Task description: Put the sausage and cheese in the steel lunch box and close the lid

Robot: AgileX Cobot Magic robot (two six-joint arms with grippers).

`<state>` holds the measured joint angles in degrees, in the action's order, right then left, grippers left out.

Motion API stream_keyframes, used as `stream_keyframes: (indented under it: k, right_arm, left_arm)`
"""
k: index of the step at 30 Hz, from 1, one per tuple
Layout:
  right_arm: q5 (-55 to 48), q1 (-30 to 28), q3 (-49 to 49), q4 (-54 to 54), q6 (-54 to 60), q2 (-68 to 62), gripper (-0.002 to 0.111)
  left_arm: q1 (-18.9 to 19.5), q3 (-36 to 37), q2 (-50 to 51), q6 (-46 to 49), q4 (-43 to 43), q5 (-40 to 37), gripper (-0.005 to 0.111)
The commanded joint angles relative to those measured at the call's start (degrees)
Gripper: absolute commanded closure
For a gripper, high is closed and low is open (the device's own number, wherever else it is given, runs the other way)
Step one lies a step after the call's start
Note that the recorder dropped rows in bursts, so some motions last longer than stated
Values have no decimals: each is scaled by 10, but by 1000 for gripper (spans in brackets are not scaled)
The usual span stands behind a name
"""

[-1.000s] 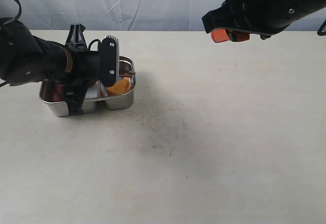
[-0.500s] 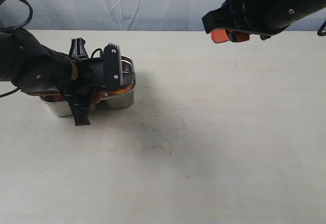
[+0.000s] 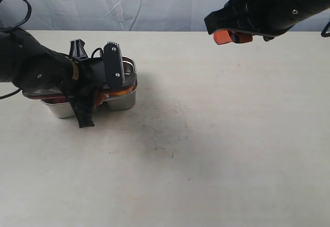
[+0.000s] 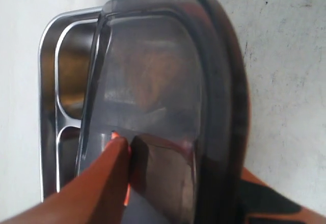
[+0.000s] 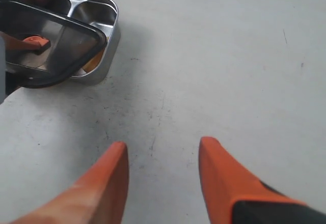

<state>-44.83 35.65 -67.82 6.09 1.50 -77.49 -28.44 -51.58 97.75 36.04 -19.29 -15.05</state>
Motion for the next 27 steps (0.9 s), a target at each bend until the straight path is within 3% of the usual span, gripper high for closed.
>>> stream_keyframes:
  k: [1, 8, 27]
  right_arm:
    - [1, -3, 0, -1, 0, 5, 65]
    - [1, -3, 0, -1, 0, 5, 65]
    - [2, -3, 0, 11, 0, 5, 65]
  left_arm:
    - [-3, 7, 9, -11, 60, -60, 65]
    - [-3, 7, 9, -10, 81, -61, 65]
    - [-3, 7, 9, -7, 150, -163, 65]
